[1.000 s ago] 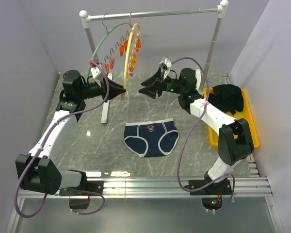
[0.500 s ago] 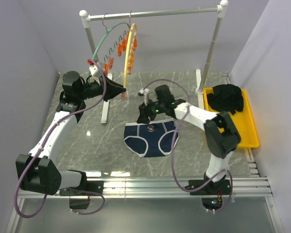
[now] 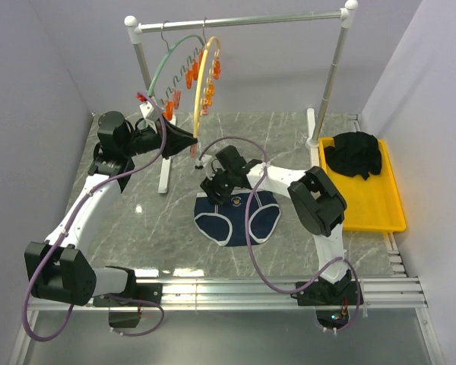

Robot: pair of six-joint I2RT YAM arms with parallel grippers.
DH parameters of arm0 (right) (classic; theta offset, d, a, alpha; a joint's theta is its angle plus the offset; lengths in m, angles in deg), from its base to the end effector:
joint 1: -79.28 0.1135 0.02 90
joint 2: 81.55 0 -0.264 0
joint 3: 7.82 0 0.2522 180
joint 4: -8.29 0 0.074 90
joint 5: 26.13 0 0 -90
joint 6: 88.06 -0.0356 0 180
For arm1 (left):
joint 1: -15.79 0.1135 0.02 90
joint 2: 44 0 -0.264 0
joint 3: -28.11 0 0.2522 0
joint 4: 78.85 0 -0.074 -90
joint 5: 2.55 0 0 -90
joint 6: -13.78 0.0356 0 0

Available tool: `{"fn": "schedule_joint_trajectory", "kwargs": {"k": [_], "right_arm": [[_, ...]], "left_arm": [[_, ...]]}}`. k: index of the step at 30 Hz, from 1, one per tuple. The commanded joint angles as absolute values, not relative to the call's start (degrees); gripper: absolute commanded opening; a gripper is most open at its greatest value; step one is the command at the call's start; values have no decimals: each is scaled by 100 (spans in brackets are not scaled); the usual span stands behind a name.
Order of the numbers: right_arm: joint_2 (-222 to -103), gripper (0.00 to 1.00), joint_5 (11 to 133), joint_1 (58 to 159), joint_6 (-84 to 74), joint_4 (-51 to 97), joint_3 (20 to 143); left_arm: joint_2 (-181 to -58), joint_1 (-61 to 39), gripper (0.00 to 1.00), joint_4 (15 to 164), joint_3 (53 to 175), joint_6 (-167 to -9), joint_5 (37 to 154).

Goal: Clip the underwear to the hanger

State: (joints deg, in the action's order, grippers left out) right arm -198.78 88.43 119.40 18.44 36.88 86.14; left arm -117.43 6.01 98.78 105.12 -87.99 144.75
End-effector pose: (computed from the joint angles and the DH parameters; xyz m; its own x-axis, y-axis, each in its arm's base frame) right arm 0.3255 0.2937 0.1649 -0.3545 -0.6365 -0.6850 -0.9210 0.3643 0.1380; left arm 0.2803 -0.0787 0.3843 -0.1675 -0.0830 -0.9824 0.9057 0.3806 -0.1865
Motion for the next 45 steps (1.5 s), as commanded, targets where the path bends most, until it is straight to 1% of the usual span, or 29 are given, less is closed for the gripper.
{"fn": "schedule_joint_trajectory", "kwargs": {"k": [1,6,11,15,16,17,18,20,23,24,26,27,30,38,42,45], "right_arm": [[-19915,63,8269,12164,2303,3620,8522],[-20152,63,7996,12270,2383,3760,8566],[-20328,61,8110,12270,2374,3980,8785],[-20381,32,8101,12287,2497,4103,8882],[-20372,20,8118,12287,2532,4103,8873],[-20381,14,8188,12287,2550,4103,8873],[-20337,5,8215,12270,2550,4016,8821],[-20197,0,8285,12252,2541,3806,8690],[-19680,0,8408,12226,2524,3165,8312],[-19312,0,8426,12226,2524,2693,8050],[-18915,0,8479,12208,2541,2216,7715],[-18556,0,8592,12200,2559,1613,7417],[-18037,0,8628,12200,2585,723,7012],[-17464,0,8734,12156,2471,-1580,6281],[-17384,0,8900,12138,2462,-2319,6035],[-17358,0,9076,12120,2550,-2506,6017]], "left_arm": [[-11669,603,0,10162,10621,-8887,14484],[-11678,603,0,10101,10639,-8835,14502],[-11669,603,0,10118,10612,-8834,14502],[-11677,612,0,10101,10612,-8852,14484],[-11677,612,0,10083,10621,-8843,14493],[-11686,604,0,10066,10639,-8835,14484],[-11678,603,0,10022,10639,-8817,14484],[-11677,603,0,10022,10639,-8826,14484],[-11678,604,0,9978,10674,-8834,14467],[-11677,603,0,9978,10674,-8878,14449],[-11677,603,0,9952,10683,-8887,14458],[-11677,603,0,9960,10674,-8922,14440],[-11695,603,0,9943,10700,-8975,14405],[-11704,603,0,9952,10674,-9142,14291],[-11721,603,0,9978,10691,-9204,14308],[-11730,612,0,10004,10691,-9204,14317]]}}
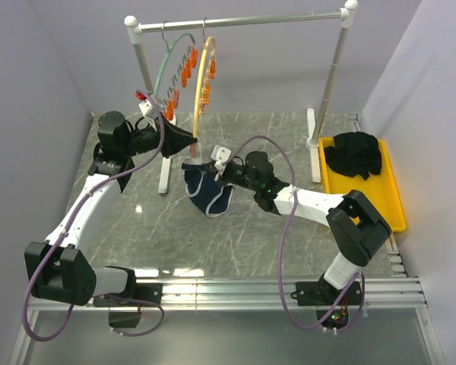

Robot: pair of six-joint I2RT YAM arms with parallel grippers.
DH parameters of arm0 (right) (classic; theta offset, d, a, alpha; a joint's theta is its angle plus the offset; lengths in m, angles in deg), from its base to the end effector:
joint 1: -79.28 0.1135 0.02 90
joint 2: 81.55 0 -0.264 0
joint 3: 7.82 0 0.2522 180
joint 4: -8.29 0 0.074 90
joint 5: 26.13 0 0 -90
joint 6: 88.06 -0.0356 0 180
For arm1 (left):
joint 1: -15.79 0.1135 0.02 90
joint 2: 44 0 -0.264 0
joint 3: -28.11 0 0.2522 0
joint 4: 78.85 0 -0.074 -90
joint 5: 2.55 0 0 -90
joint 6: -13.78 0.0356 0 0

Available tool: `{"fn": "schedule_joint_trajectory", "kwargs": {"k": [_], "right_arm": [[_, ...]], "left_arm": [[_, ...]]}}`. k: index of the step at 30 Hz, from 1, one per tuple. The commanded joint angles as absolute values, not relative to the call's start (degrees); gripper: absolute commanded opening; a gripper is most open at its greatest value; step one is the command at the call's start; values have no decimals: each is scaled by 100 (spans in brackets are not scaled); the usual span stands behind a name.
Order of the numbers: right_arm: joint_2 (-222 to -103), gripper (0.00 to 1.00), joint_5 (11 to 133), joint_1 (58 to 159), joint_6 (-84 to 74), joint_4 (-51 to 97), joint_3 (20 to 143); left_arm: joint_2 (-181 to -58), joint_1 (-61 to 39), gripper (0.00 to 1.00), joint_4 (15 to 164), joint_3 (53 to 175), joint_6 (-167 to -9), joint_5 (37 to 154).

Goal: Clip the underwear to the hanger

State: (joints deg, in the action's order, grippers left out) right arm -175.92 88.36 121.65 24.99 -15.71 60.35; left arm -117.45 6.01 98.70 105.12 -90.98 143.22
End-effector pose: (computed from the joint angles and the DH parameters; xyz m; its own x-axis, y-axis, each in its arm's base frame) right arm 0.2654 0.2621 0.2613 0.3338 -0.1778 -0.9257 -0.8570 0.3517 -0.3766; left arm 0.2813 -0.0784 0.3840 -0.2134 -0.1086 -0.9709 0.8850 0.3994 -0.2392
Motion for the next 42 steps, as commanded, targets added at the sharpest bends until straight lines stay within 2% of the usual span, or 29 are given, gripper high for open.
{"fn": "schedule_joint_trajectory", "kwargs": {"k": [1,28,42], "right_arm": [[-17358,0,9077,12120,2506,-2541,6008],[-16953,0,9121,12068,2172,-2664,6122],[-17076,0,8989,12068,2172,-2225,6421]], "left_arm": [[-11722,612,0,9995,10691,-9204,14326],[-11792,612,0,9705,10718,-8852,14335],[-11844,612,0,9819,10797,-9063,14370]]}}
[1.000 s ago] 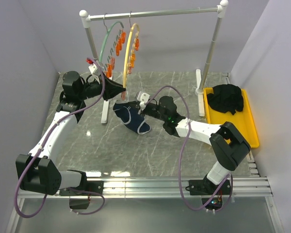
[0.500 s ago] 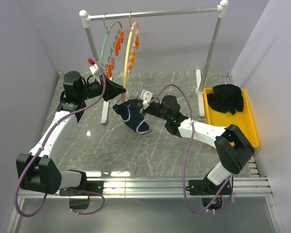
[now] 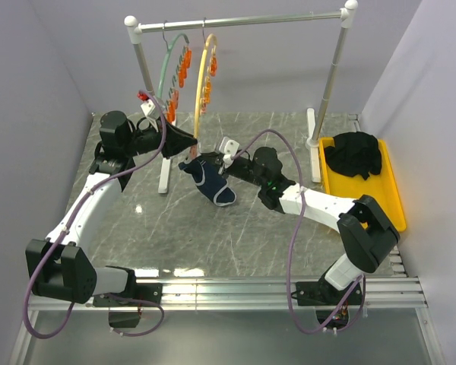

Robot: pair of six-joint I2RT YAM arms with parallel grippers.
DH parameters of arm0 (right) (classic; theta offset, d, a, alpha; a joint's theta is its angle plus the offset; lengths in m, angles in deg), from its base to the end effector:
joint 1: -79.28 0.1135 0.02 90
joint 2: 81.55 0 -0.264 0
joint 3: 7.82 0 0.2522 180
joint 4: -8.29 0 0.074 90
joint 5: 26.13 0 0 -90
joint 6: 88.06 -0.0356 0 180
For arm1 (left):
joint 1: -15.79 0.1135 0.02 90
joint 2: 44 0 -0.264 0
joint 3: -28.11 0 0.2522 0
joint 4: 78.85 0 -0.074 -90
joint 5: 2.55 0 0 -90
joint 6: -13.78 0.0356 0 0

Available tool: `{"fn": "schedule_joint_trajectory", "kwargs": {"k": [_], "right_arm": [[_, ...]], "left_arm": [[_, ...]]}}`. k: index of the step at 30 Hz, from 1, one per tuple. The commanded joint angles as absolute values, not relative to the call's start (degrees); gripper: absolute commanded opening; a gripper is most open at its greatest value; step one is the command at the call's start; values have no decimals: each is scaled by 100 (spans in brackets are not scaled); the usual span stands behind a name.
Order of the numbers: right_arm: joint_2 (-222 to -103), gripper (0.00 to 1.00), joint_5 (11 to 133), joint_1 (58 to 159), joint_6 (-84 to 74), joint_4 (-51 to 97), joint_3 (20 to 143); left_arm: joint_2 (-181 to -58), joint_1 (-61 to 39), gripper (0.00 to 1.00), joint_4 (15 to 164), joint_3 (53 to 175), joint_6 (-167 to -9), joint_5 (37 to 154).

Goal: Clip the underwear to the hanger

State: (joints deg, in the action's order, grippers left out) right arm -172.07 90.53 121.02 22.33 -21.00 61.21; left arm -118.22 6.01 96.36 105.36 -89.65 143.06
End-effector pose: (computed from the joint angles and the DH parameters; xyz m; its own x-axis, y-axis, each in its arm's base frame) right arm 0.2594 0.2529 0.2995 0.4178 -0.0445 -0.9075 -0.8333 0.3791 -0.4023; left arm 0.2849 -0.0789 0.3780 -0.2405 -0.0917 -0.9663 0.8769 0.4063 -0.2568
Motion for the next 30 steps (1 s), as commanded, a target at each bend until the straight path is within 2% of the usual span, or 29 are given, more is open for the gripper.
{"fn": "schedule_joint_trajectory", "kwargs": {"k": [1,30], "right_arm": [[-17085,0,8997,12068,2146,-2208,6465],[-17182,0,8813,12076,1768,-1645,6817]], "left_arm": [[-11836,612,0,9846,10762,-9089,14370],[-11880,612,0,9916,10850,-9230,14326]]}}
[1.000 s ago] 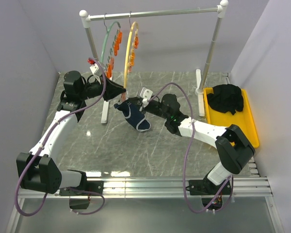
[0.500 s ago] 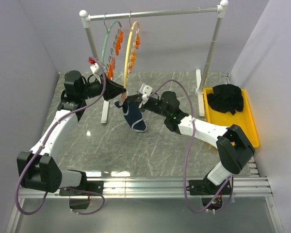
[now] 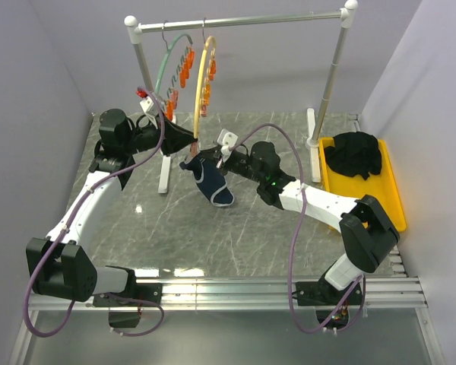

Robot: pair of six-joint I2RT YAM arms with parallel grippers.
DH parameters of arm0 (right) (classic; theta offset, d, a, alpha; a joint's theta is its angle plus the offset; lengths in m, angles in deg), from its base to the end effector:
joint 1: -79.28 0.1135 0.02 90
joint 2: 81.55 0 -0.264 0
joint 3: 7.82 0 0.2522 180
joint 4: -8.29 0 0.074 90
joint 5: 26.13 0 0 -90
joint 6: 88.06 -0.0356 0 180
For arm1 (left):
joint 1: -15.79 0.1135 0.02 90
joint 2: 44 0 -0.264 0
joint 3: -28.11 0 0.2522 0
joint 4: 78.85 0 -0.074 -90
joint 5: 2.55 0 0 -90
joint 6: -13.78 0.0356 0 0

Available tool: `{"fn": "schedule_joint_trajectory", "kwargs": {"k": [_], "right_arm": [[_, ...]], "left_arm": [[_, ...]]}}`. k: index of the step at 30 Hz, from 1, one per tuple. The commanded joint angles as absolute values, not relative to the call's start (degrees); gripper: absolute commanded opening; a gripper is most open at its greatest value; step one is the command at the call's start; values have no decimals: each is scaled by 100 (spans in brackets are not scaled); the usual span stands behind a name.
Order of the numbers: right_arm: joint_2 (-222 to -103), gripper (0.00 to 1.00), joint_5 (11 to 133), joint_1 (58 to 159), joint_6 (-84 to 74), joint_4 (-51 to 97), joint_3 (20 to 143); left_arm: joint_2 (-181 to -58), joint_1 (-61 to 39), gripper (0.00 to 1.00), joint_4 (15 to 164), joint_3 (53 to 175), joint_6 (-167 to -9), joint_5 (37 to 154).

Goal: Clip the underwear to the hanger

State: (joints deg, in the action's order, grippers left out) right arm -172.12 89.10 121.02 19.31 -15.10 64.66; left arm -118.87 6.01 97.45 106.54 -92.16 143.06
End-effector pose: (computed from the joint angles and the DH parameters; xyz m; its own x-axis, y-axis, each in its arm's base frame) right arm 0.2646 0.2564 0.3090 0.3401 -0.0585 -0.9386 -0.8565 0.3929 -0.3348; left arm 0.2876 -0.0794 0.3838 -0.2520 -0.1140 -0.9610 0.8735 0.4005 -0.2766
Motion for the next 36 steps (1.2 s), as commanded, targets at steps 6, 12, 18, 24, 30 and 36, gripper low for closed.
{"fn": "schedule_joint_trajectory", "kwargs": {"k": [6,12,18,24,30,36], "right_arm": [[-17112,0,8821,12076,1469,-1530,6887],[-17024,0,8936,12068,1276,-1575,6852],[-17032,0,8936,12068,1004,-1531,6983],[-17024,0,8936,12068,731,-1443,7133],[-17006,0,8989,12059,660,-1416,7133],[-17050,0,8971,12059,660,-1425,7151]], "left_arm": [[-11853,612,0,9907,10832,-9195,14265],[-11836,612,0,9908,10832,-9133,14168],[-11836,612,0,9872,10806,-9107,14194],[-11818,612,1,9793,10815,-9019,14194],[-11809,612,14,9846,10832,-9098,14141],[-11748,612,39,9881,10850,-9160,14071]]}}
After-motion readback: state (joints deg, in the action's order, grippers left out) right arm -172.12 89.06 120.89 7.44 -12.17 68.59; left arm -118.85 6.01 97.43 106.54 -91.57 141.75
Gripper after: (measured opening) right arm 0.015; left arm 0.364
